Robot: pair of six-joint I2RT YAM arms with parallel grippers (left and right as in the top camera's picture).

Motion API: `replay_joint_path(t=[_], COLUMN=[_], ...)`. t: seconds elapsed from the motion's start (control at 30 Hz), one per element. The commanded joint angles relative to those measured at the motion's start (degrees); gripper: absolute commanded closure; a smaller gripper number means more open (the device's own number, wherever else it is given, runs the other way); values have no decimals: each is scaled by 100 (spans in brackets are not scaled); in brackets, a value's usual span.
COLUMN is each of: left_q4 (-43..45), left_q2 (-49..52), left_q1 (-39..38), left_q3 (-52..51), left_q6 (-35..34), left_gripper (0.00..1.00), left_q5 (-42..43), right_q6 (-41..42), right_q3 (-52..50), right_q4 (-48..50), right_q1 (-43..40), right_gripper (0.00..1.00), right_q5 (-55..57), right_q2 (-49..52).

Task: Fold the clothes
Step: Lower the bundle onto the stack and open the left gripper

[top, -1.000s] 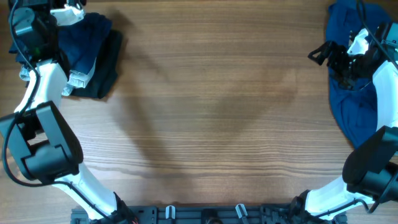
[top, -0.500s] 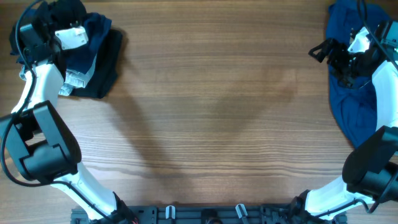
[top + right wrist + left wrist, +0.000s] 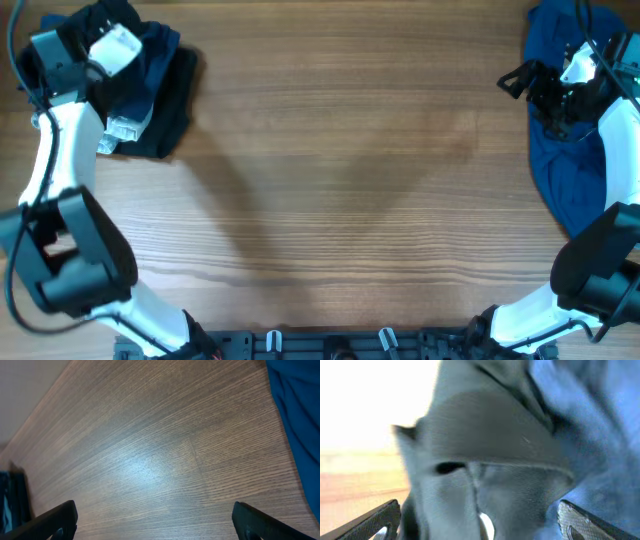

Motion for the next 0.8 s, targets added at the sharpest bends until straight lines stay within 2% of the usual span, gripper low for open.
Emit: replay_joint_path(t=[0.0,0.1,0.2,0.23,0.33,0.43,0.53,0.67,0.77], left_q4=[-404,-815,-868,-883,-802,-833,-474,334,507], left_q2=[-944,-1368,-1449,-1379,-1126,-973,-949,-673,-407], left_q1=[-199,-380,-378,-358,-350,-354,-221,98,275], left_q3=[24,24,24,24,24,24,24,24,24], left_q6=[-2223,-3165,-5952,-6192,-6290,-6288,-6336,-6769,-6916], left_gripper=[0,0,0,0,0,0,0,0,0], left_q5=[15,15,13,13,109,553,514,168,7], right_q6=[61,59,59,59,4,2,20,15,15], right_q3=[-33,-33,-33,-33,-33,-33,-33,-33,-33], right_q4=[17,15,11,2,-44,-74,-81,-181,-229], right_q1=[35,35,35,35,35,35,35,35,35], right_gripper=[0,0,0,0,0,0,0,0,0], right_q5=[-4,-4,-4,-4,-2,-4,-4,-4,-4], right_q2=[7,7,7,7,7,7,7,7,7])
